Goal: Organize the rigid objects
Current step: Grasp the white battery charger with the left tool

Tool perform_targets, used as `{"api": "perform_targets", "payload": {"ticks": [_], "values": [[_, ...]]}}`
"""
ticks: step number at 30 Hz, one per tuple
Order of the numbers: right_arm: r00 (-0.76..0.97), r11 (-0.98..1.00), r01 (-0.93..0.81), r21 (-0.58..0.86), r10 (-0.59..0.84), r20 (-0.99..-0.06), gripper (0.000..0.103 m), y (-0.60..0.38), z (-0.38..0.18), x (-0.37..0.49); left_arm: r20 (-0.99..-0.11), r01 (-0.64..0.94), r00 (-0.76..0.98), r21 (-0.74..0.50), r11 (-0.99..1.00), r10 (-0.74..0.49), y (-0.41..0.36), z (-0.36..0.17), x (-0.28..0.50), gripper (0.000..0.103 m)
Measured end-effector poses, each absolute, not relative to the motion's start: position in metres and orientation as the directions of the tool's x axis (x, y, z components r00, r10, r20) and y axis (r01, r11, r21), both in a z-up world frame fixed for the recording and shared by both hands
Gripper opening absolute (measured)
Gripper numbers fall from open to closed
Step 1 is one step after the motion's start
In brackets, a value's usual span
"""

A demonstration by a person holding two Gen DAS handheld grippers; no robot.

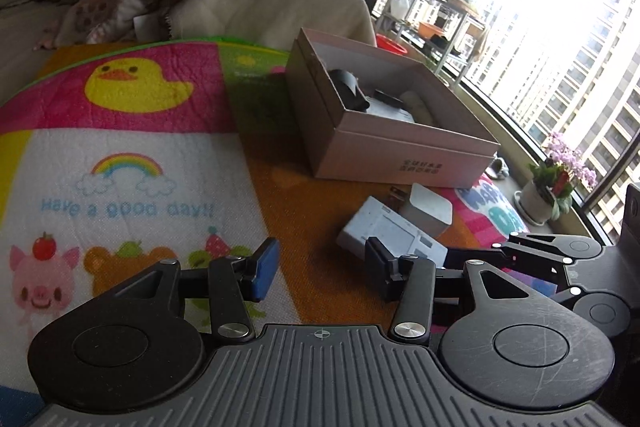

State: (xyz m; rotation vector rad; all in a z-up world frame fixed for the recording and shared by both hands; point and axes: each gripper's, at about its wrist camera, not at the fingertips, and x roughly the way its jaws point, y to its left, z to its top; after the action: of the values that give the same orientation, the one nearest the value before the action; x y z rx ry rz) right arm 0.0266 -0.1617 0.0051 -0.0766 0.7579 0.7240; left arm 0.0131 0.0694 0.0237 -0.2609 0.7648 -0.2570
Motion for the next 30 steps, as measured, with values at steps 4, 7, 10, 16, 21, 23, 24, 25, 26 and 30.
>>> {"api": "perform_targets", "payload": {"ticks": [4, 7, 10, 16, 21, 23, 24, 25, 26, 30], "values": [[0.425, 0.670, -0.716, 0.196, 0.641, -0.639, 0.064, -0.137, 0.005, 0.010, -0.648, 0.127, 0.687, -0.337, 0.933, -0.327, 0.068, 0.021, 0.015, 0.052], [0.398, 0.623, -0.765, 0.162, 0.655, -0.642, 0.068, -0.125, 0.004, -0.003, -0.649, 0.139, 0.680, -0.344, 0.929, -0.342, 0.063, 0.020, 0.016, 0.052], [0.421, 0.623, -0.775, 0.109, 0.637, -0.646, 0.068, -0.122, 0.004, -0.010, -0.647, 0.164, 0.674, -0.339, 0.926, -0.357, 0.053, 0.019, 0.019, 0.052], [0.510, 0.699, -0.713, 0.052, 0.569, -0.646, 0.068, -0.146, 0.011, -0.007, -0.658, 0.203, 0.677, -0.262, 0.943, -0.329, 0.030, 0.018, 0.025, 0.052], [0.607, 0.800, -0.599, 0.019, 0.470, -0.641, 0.069, -0.183, 0.011, 0.007, -0.665, 0.201, 0.678, -0.242, 0.949, -0.313, 0.020, 0.013, 0.031, 0.055], [0.628, 0.836, -0.548, 0.028, 0.432, -0.647, 0.069, -0.195, 0.007, 0.015, -0.667, 0.209, 0.675, -0.239, 0.948, -0.317, 0.016, 0.012, 0.034, 0.057], [0.631, 0.850, -0.525, 0.039, 0.420, -0.652, 0.069, -0.199, 0.005, 0.018, -0.667, 0.214, 0.673, -0.238, 0.947, -0.320, 0.015, 0.011, 0.035, 0.058], [0.636, 0.863, -0.503, 0.056, 0.413, -0.652, 0.070, -0.203, 0.002, 0.022, -0.669, 0.222, 0.670, -0.234, 0.946, -0.323, 0.012, 0.010, 0.036, 0.058], [0.645, 0.870, -0.489, 0.071, 0.415, -0.642, 0.071, -0.206, 0.001, 0.023, -0.670, 0.229, 0.670, -0.223, 0.948, -0.319, 0.009, 0.010, 0.036, 0.058], [0.646, 0.870, -0.490, 0.062, 0.410, -0.644, 0.077, -0.204, 0.000, 0.025, -0.679, 0.265, 0.671, -0.156, 0.951, -0.298, -0.004, 0.010, 0.035, 0.056]]}}
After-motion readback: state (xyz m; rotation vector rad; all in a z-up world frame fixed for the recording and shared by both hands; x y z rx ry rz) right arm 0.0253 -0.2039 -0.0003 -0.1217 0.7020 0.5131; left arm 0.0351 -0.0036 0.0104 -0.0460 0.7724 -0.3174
